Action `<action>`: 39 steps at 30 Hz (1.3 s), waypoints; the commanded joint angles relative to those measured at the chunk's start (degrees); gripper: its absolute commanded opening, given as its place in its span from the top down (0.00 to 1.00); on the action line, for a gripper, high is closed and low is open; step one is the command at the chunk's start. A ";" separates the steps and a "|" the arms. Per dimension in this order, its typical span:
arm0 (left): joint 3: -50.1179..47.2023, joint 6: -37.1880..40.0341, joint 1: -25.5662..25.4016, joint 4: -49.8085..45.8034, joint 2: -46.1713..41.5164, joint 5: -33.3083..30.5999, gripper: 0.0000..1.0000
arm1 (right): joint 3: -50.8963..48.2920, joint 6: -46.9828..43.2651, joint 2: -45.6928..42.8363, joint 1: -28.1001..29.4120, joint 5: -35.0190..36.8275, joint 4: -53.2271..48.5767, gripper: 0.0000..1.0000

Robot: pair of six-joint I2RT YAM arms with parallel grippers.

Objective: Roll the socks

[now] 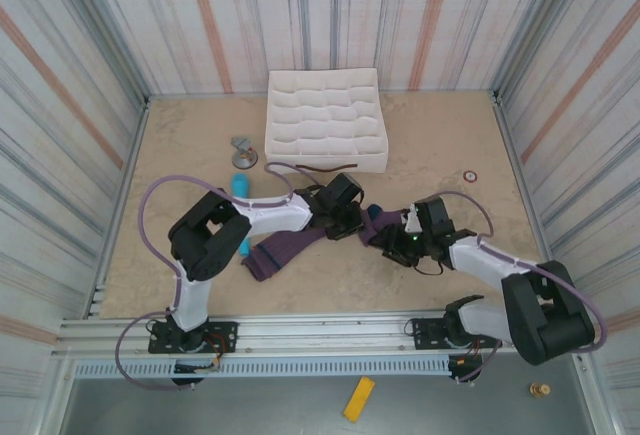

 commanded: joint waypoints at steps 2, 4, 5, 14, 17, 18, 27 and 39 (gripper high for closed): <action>-2.45 0.17 0.64 -7.47 -1.41 -1.55 1.00 | 3.07 -5.47 -5.14 4.57 6.48 -10.36 0.29; -2.49 0.25 0.66 -8.50 -1.86 -0.55 1.00 | 4.73 -7.55 -7.13 8.77 11.99 -12.98 0.26; -2.36 0.49 0.63 -9.10 -2.00 -0.12 1.00 | 5.48 -8.47 -8.12 10.77 14.97 -13.87 0.26; -0.66 5.30 1.40 -16.25 -3.73 2.68 1.00 | 10.97 -17.82 -11.06 31.36 44.00 -19.11 0.24; -1.21 6.82 2.67 -18.18 -4.80 4.34 1.00 | 11.63 -20.99 -9.78 37.08 50.86 -18.31 0.24; -1.41 7.56 3.27 -19.06 -5.22 4.96 1.00 | 11.94 -22.30 -9.23 39.12 52.89 -17.81 0.24; -4.83 8.63 6.24 -20.09 -8.77 7.40 1.00 | 13.31 -32.39 0.01 53.61 68.22 -10.24 0.26; -6.44 6.55 6.17 -17.81 -8.90 9.89 1.00 | 11.29 -42.43 12.68 54.53 69.00 8.38 0.29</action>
